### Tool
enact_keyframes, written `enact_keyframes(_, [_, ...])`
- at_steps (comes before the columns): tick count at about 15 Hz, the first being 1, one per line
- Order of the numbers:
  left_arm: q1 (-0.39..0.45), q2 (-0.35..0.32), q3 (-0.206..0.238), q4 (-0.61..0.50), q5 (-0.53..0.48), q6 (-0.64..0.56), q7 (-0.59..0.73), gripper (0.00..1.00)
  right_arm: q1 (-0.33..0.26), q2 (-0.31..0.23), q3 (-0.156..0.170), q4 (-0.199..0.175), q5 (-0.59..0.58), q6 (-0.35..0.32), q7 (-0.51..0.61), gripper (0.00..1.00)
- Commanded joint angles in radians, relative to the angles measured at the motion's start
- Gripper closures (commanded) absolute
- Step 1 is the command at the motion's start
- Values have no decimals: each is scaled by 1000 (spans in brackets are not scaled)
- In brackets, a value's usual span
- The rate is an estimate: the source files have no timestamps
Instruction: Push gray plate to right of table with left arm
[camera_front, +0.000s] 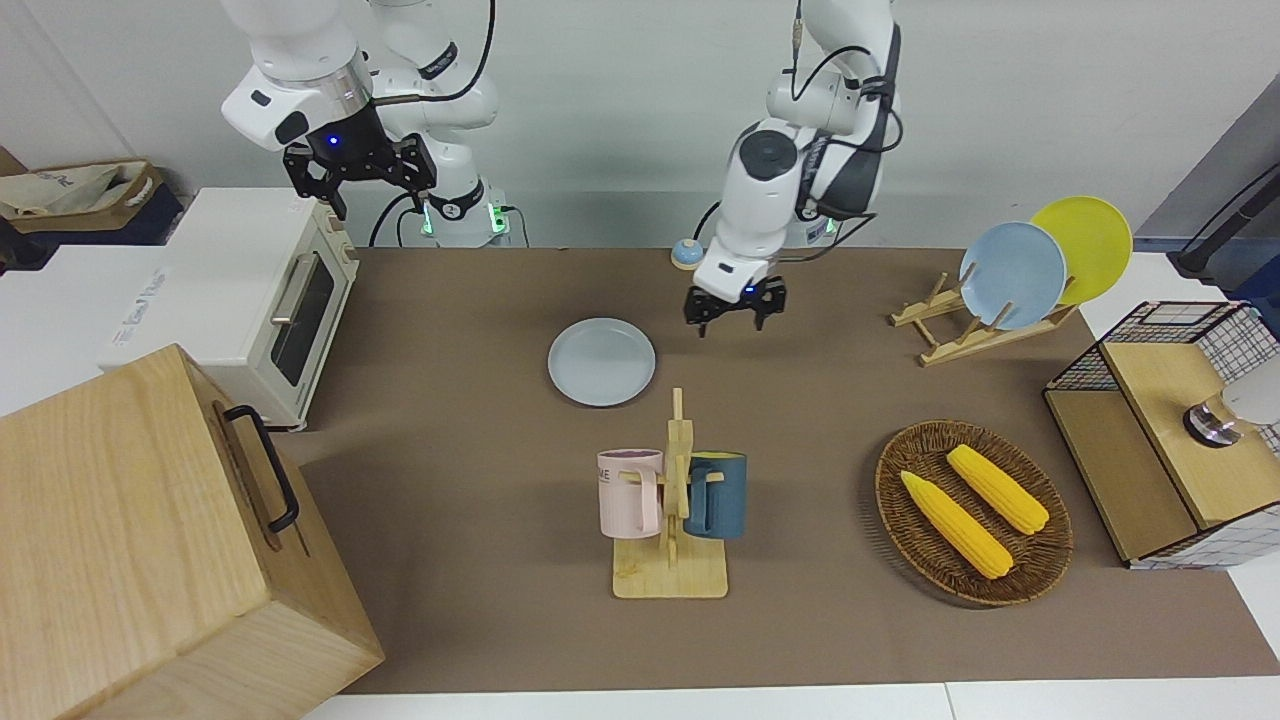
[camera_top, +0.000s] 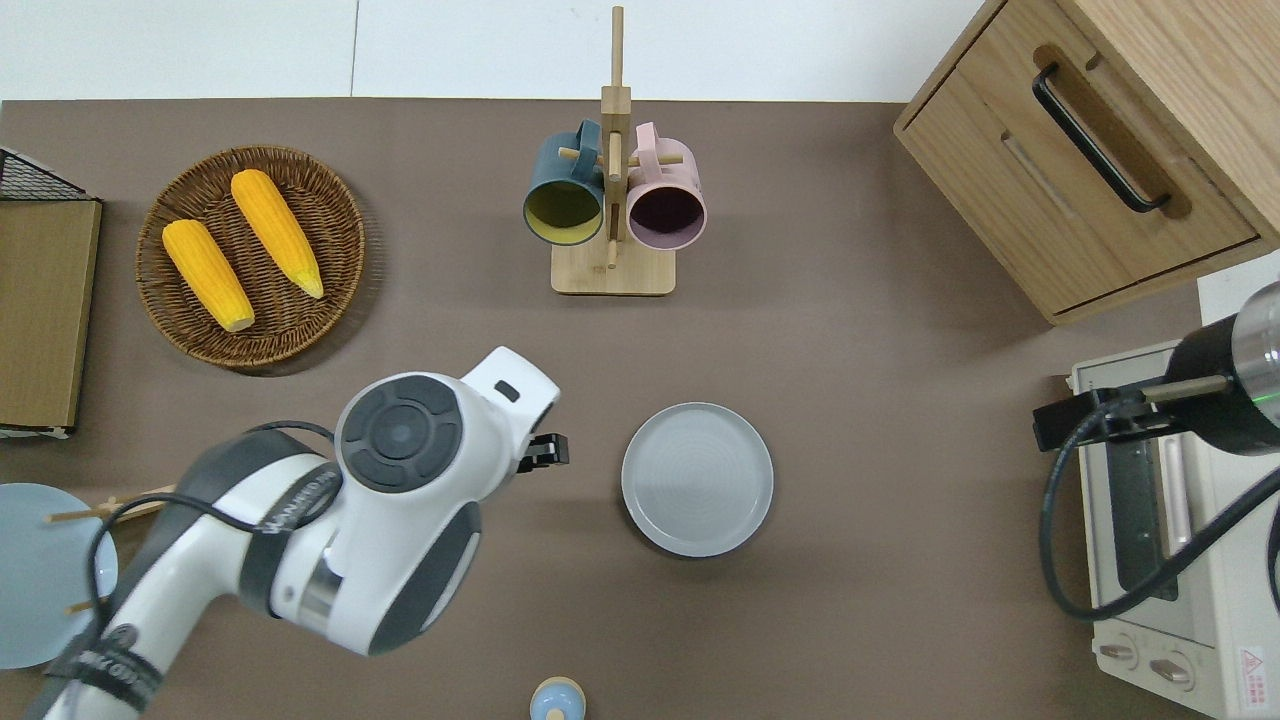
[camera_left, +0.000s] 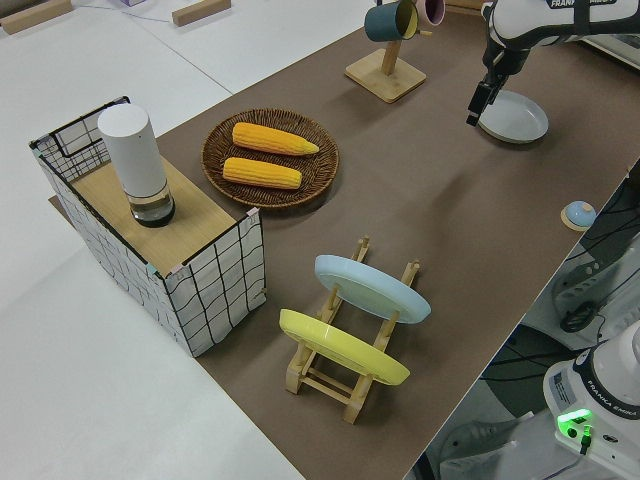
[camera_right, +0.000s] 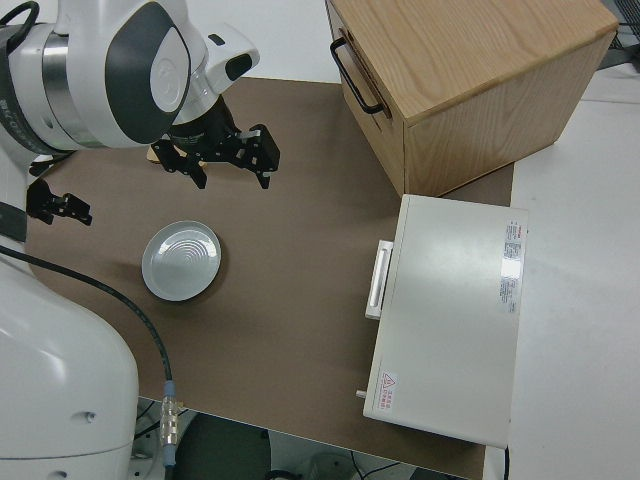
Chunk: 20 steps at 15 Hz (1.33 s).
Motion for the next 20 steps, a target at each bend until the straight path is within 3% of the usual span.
enact_keyframes(1, [135, -72, -4, 20, 7, -113, 215, 0, -19, -2, 16, 9, 4, -16, 12, 17])
enact_keyframes(5, [270, -80, -4, 181, 3, -326, 375, 0, -19, -2, 16, 9, 4, -16, 12, 17])
enact_keyframes(8, [327, -82, 6, 279, 3, -434, 449, 0, -19, -2, 16, 9, 4, -16, 12, 17])
enact_keyframes(13, [336, -80, 59, 460, 1, -554, 490, 0, -20, -2, 16, 9, 4, -16, 12, 17])
enact_keyframes(20, [339, -82, 73, 551, 0, -601, 511, 0, -20, -2, 16, 9, 4, -16, 12, 17])
